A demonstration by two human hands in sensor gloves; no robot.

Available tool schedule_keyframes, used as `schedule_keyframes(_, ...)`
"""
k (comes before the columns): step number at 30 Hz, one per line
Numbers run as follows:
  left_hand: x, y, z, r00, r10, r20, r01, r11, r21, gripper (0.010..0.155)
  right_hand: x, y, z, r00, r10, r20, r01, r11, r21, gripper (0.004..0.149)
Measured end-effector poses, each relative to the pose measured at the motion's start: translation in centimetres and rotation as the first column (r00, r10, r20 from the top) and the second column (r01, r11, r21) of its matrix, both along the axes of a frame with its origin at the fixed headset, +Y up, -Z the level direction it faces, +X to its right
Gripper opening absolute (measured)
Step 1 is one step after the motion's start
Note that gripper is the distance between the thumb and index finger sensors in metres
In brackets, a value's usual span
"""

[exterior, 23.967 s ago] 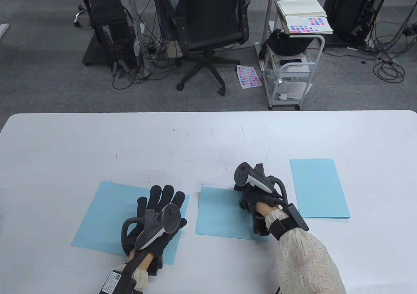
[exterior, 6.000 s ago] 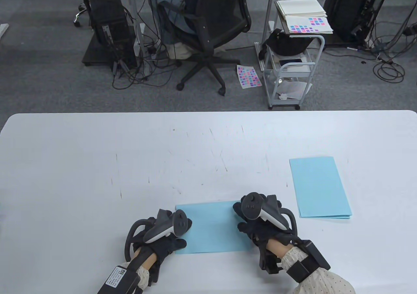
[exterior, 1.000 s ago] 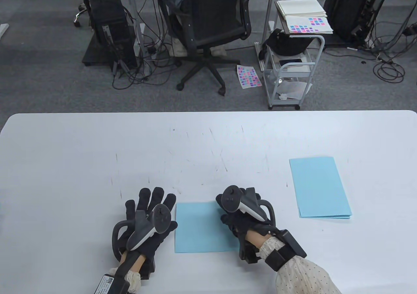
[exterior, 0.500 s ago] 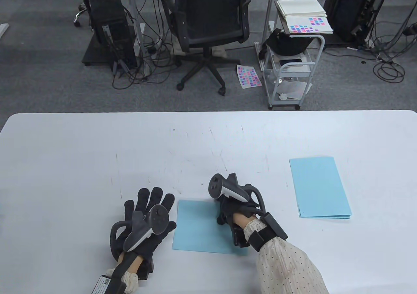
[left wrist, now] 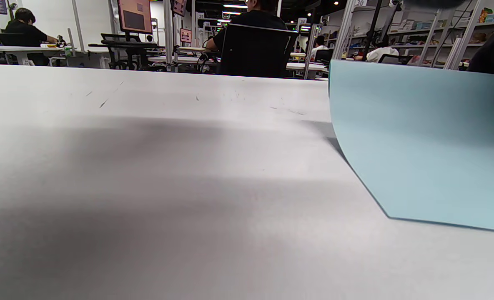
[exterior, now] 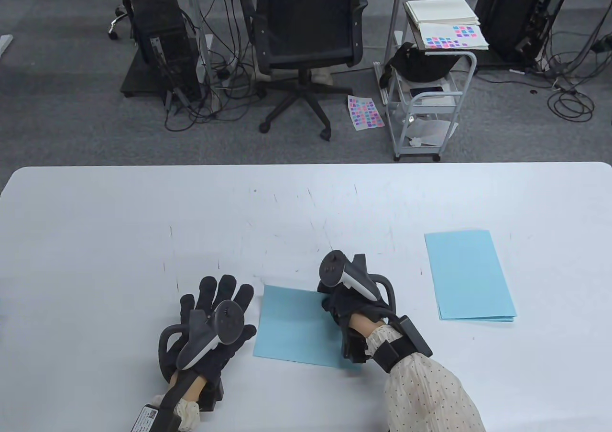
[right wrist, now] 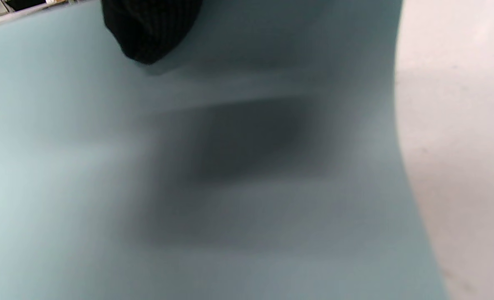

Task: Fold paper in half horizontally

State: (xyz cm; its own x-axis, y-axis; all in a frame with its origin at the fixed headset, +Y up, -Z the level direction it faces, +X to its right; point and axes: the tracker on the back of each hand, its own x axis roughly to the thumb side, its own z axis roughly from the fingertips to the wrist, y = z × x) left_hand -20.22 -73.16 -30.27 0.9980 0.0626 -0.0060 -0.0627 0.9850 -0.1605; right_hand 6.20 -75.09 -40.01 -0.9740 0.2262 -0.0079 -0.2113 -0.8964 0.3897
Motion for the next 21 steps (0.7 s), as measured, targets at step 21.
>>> schedule_keyframes(21, 0.1, -0.2, 0.1, 1.0, -0.011, 0.013, 0.011, 1.0, -0.002, 0.077, 11.6, 3.3, 1.3, 0.735, -0.525, 0.429, 0.452, 0.851, 0.268, 0.044)
